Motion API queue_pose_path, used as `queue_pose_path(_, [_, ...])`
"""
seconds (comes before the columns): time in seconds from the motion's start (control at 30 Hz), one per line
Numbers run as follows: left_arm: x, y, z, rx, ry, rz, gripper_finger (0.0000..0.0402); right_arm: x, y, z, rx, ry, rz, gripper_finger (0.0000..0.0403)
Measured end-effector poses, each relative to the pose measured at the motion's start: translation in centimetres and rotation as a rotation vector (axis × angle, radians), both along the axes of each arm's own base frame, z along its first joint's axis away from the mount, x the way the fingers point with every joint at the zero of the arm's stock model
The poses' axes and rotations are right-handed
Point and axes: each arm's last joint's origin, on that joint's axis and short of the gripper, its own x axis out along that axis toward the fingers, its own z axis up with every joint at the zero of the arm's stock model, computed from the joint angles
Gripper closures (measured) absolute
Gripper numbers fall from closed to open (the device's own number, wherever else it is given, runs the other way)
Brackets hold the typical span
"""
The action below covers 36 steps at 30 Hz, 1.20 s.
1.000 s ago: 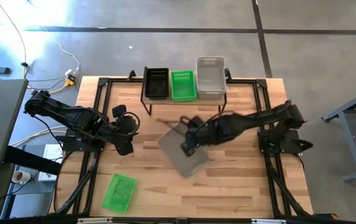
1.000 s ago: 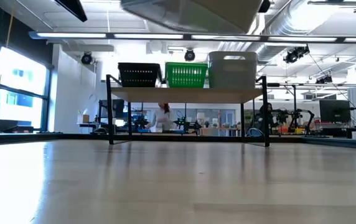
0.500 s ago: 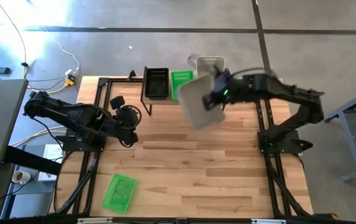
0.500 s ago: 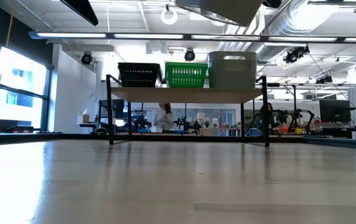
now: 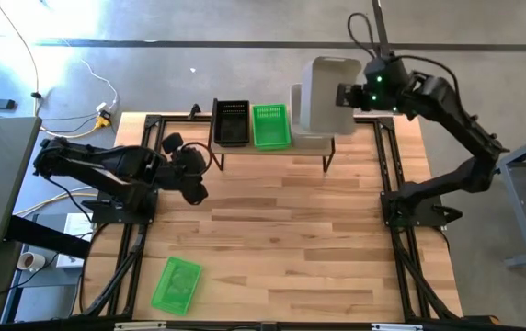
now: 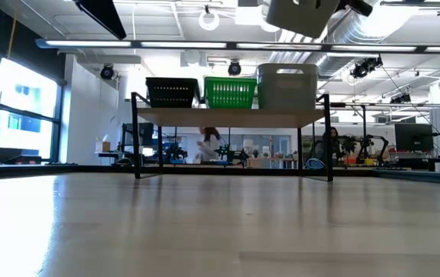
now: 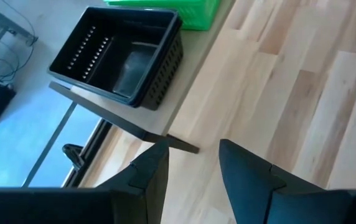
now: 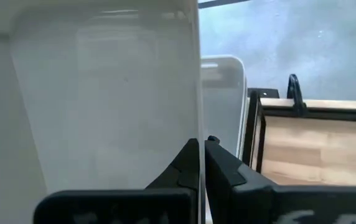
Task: Stack baskets on shelf by color
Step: Stack the gray bin on top of the stacked gray bins on the shelf
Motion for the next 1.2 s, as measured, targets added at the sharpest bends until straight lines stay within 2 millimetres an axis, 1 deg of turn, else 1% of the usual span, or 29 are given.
queue_pose_path(0.17, [0.0,0.5,0.0,0.003,0.005,0.018,0.0270,-0.2,-2.2,0.0,0.017,-0.058,0.004,0.0403])
queue_pose_path(0.3, [0.0,0.7,0.0,0.003,0.005,0.029,0.0270,-0.3,-3.6,-0.4,0.060,-0.069,-0.006,0.0403])
queue_pose_path(0.57, [0.0,0.7,0.0,0.003,0.005,0.028,0.0270,0.8,-5.6,-2.0,0.166,-0.064,0.002,0.0403])
queue_pose_path(0.87, [0.0,0.7,0.0,-0.006,0.004,0.027,0.0270,1.8,-6.7,-4.2,0.287,0.039,-0.002,0.0403])
queue_pose_path(1.2, [0.0,0.7,0.0,-0.008,0.000,0.032,0.0270,2.7,-7.6,-5.6,0.323,0.106,-0.022,0.0403])
